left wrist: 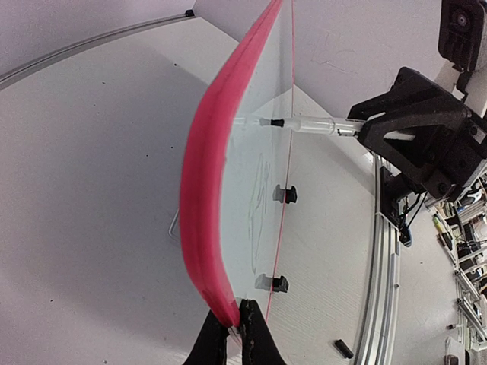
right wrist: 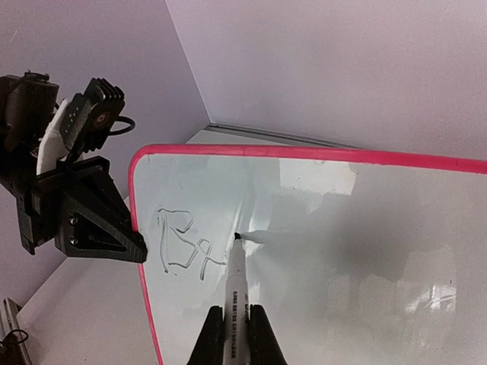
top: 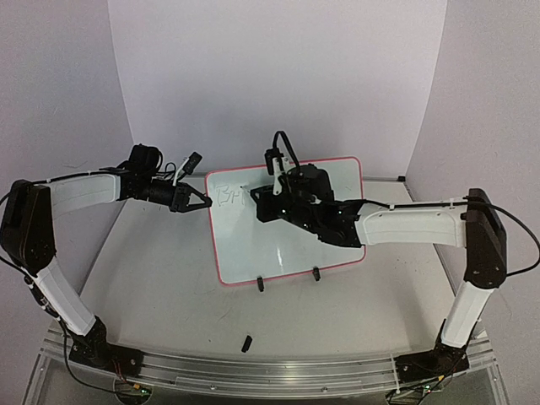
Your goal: Write a sentence on the whiteboard
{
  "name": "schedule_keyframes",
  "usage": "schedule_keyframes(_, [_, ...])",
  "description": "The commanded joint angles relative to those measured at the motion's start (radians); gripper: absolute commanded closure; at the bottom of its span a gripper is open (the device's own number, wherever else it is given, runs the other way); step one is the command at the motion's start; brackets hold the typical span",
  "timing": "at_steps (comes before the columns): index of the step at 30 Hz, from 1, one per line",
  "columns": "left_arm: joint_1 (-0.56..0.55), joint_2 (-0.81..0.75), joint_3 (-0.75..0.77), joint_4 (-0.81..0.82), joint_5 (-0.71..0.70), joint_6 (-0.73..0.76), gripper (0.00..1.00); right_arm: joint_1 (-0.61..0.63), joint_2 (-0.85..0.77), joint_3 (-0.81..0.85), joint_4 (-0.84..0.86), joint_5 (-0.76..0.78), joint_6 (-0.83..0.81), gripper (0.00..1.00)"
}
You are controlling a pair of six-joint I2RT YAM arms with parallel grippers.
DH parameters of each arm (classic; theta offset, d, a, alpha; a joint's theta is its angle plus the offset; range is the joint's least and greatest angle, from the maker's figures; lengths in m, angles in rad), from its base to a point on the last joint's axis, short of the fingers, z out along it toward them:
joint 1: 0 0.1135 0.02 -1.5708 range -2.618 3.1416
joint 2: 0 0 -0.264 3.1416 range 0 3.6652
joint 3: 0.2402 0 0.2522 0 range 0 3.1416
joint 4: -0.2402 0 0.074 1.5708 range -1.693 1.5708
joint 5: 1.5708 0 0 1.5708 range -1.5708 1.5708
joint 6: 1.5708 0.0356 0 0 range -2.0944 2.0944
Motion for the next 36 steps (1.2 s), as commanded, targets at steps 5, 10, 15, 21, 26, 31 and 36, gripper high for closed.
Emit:
schedule_keyframes(5, [-0.015,-0.02,0.025,-0.006,-0.046,0.092,1.0,-0.006,0.029,0.039,-0.017,0.06,-0.003,1.0])
schedule_keyframes(10, [-0.015,-0.019,0.025,-0.006,-0.045,0.093,1.0,-0.005,0.032,0.042,-0.025,0.063,0.001,1.0])
schedule_keyframes(15, [-0.016,-0.021,0.024,-0.005,-0.045,0.092,1.0,-0.006,0.035,0.041,-0.029,0.063,0.005,1.0])
schedule_keyframes(21, [-0.015,-0.024,0.025,-0.006,-0.047,0.093,1.0,-0.005,0.017,0.043,-0.034,0.04,0.006,1.0])
schedule_keyframes(26, [-0.016,-0.028,0.026,-0.008,-0.051,0.093,1.0,-0.006,-0.053,0.02,-0.034,-0.026,-0.012,1.0])
schedule_keyframes(31, [-0.016,-0.03,0.028,-0.01,-0.052,0.09,1.0,-0.011,-0.139,-0.033,-0.053,-0.07,-0.009,1.0])
schedule_keyframes(36, [-0.017,-0.036,0.026,-0.012,-0.055,0.091,1.0,-0.049,-0.181,-0.099,-0.058,-0.16,0.028,1.0])
